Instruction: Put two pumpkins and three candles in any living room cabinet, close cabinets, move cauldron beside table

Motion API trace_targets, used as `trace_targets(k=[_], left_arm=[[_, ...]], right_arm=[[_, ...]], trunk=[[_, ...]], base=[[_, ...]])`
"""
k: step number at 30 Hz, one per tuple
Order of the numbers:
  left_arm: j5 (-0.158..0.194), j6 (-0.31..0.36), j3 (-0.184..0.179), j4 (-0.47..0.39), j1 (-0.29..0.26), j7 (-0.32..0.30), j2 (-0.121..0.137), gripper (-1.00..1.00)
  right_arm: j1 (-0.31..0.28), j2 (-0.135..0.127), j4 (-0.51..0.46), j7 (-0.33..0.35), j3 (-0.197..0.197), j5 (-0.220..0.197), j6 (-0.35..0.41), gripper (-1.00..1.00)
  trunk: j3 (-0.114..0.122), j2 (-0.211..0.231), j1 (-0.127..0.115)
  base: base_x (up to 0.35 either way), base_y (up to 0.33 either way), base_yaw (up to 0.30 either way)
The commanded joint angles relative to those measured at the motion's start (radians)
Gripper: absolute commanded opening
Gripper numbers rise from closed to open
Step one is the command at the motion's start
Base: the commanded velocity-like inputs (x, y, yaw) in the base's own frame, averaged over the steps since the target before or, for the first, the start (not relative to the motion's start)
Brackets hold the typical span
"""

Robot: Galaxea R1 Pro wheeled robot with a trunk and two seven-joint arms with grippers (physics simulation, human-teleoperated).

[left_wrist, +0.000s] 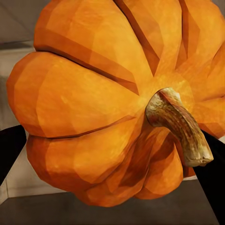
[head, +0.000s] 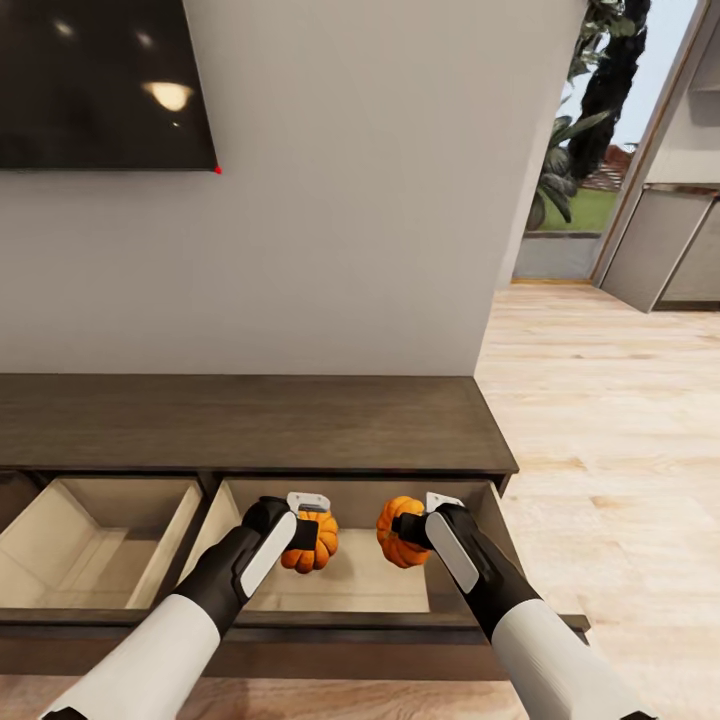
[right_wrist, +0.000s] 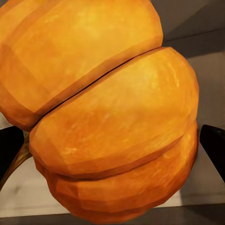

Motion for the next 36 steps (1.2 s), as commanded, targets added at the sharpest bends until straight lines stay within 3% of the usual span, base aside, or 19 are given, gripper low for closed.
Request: trace_targets(k=[1,7,14,36], left_arm=[[0.01,0.002,-0.002,-0.001,-0.001,0.012,0.0,-1.0],[0.011,0.04,-0.002,-0.001,-0.001,0.02,-0.001,-1.0],[0.012,0.048,-0.002,0.0,-0.001,0.023,-0.002,-1.0],[0.013,0.048,-0.002,-0.003,-0.001,0.021,0.0,-1.0]], right_arm=[[-0.001,0.0,-0.001,-0.011,0.003,-0.01,0.002,-1.0],[-0.003,0.0,0.0,-0.011,0.002,-0.011,0.005,-1.0],[-0.007,0.0,0.0,-0.011,0.002,-0.011,0.006,-1.0],[-0.007,0.0,0.0,-0.045,0.002,-0.018,0.006,-1.0]], trunk=[[-0.001,0.0,0.0],[-0.001,0.0,0.0],[-0.028,-0.002,0.003],[-0.028,-0.002,0.003]], base=[[0.012,0.0,0.0],[0.003,0.0,0.0],[0.0,0.0,0.0],[0.0,0.0,0.0]])
